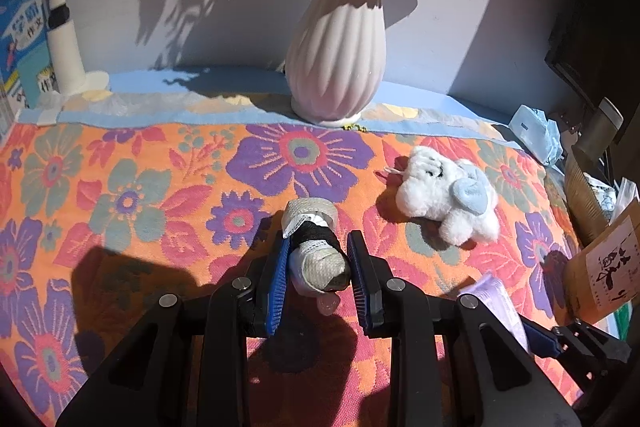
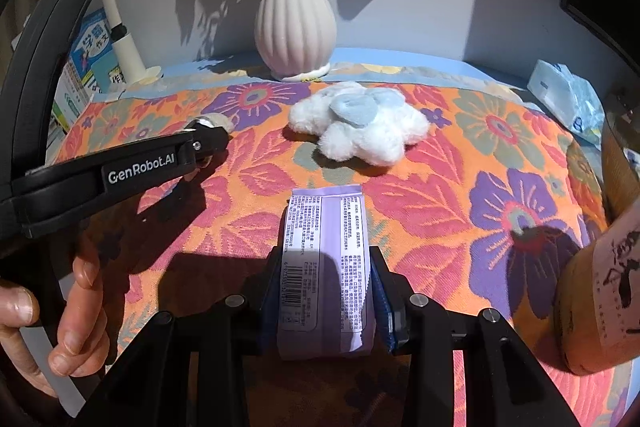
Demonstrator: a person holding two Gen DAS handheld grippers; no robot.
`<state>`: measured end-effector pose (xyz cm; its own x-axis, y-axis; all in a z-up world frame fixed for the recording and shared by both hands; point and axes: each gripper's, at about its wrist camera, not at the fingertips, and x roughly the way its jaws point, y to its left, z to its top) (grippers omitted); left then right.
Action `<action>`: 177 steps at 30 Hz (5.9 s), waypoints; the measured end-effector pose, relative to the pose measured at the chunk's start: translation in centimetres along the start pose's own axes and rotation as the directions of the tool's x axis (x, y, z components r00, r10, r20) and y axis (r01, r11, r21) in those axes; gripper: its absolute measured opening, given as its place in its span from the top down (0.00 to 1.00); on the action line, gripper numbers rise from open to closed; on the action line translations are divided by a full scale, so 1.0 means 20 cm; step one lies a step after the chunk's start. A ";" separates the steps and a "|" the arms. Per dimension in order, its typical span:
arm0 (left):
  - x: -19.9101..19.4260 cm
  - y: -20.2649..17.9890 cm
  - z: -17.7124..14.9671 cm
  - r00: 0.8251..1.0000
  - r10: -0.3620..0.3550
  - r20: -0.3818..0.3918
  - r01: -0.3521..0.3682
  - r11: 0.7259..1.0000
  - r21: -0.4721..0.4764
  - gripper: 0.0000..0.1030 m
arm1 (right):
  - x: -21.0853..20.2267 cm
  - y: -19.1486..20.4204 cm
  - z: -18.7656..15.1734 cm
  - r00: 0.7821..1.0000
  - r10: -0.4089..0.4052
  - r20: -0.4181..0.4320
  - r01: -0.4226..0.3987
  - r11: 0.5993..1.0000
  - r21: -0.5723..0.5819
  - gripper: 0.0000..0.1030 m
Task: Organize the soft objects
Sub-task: 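Carry the roll and lavender box to the glass plate and open both grippers, then return both grippers to the white plush toy on the tablecloth, then grasp the white plush toy with the right gripper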
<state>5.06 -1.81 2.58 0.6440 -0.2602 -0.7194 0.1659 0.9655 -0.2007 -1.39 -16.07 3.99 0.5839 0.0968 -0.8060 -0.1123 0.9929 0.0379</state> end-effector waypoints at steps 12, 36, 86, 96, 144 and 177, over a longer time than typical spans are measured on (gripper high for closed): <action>-0.21 -0.33 -0.16 0.999 0.014 0.044 -0.021 0.987 0.161 0.75 | -0.23 -0.17 -0.22 0.993 -0.008 -0.118 0.021 0.994 0.108 0.62; -0.70 -1.24 -0.42 0.918 -0.396 -0.029 0.383 0.863 0.328 0.75 | -0.94 -1.06 -0.49 0.999 -0.040 0.030 0.017 0.836 0.548 0.63; -0.50 -1.87 0.34 0.926 -0.362 -0.105 0.375 0.859 0.347 0.47 | -1.00 -1.79 0.01 0.982 -0.070 0.176 -0.065 0.749 0.660 0.39; -0.74 -1.51 0.16 0.950 -0.309 -0.034 0.303 0.895 0.327 0.33 | -1.14 -1.42 -0.07 0.977 -0.061 0.205 -0.072 0.809 0.584 0.39; -0.10 -0.09 -0.17 0.969 0.247 -0.013 -0.246 0.968 0.045 0.25 | 0.11 -0.19 0.13 0.994 -0.023 -0.105 0.029 0.998 0.058 0.14; -0.04 0.01 -0.16 0.972 0.218 -0.089 -0.224 0.973 -0.064 0.19 | 0.39 -0.09 0.46 0.998 -0.066 -0.022 0.066 0.998 -0.025 0.24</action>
<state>2.15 -1.52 0.97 0.5952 -0.0435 -0.8024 -0.0303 0.9966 -0.0766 10.80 -16.45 3.11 0.5722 0.0293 -0.8196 -0.0941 0.9951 -0.0301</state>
